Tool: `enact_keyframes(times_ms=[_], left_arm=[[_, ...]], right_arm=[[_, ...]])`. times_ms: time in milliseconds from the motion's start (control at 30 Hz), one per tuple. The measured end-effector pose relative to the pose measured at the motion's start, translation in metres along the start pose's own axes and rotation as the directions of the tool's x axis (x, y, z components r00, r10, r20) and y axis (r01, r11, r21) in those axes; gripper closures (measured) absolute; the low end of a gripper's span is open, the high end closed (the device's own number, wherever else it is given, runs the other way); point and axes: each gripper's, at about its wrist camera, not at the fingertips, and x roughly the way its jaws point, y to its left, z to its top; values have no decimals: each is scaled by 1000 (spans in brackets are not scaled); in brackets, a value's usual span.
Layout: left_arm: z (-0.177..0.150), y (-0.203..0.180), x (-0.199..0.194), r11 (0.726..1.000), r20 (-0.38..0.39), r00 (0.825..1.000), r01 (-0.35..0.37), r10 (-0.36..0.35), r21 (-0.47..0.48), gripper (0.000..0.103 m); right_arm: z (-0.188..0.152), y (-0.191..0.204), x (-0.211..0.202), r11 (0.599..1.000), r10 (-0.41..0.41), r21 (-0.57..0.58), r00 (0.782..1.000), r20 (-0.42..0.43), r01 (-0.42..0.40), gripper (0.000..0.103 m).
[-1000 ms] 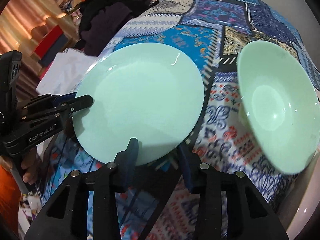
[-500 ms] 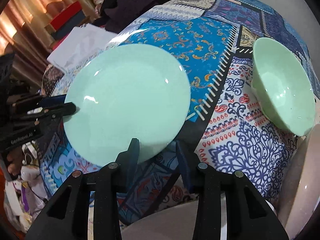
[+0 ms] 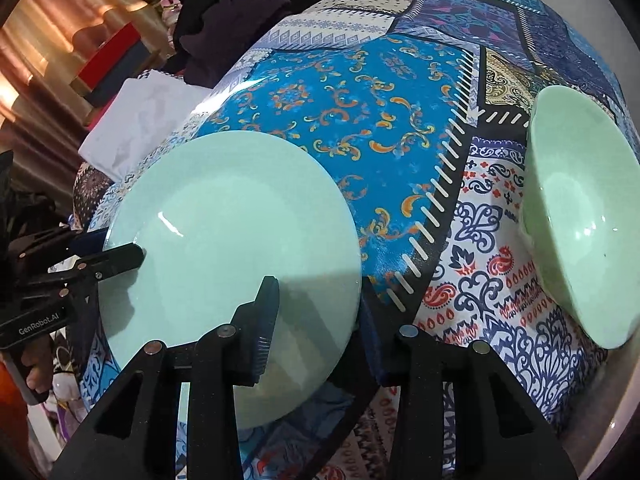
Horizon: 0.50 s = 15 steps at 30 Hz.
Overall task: Organize plates and bowls
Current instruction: 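Lay the pale green plate onto the plates in the right gripper with the left gripper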
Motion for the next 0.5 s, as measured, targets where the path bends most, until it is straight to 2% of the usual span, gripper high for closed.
enact_keyframes(times_ms=[133,233,500], left_arm=[[3,-2,2,1000,-10,1000,28,-28,-2,71],[2,-8,0,1000,-6,1000,3,-3,11,71],[-4,-9,-9,999,-13,1000,-16,16,-42,71]], right_arm=[[-5,4,-3,1000,-4,-2,1000,12,4,71],[-10,5,-7,1000,-12,2,1000,12,12,73],[-26,10,-23,1000,-20,-9,1000,15,20,74]])
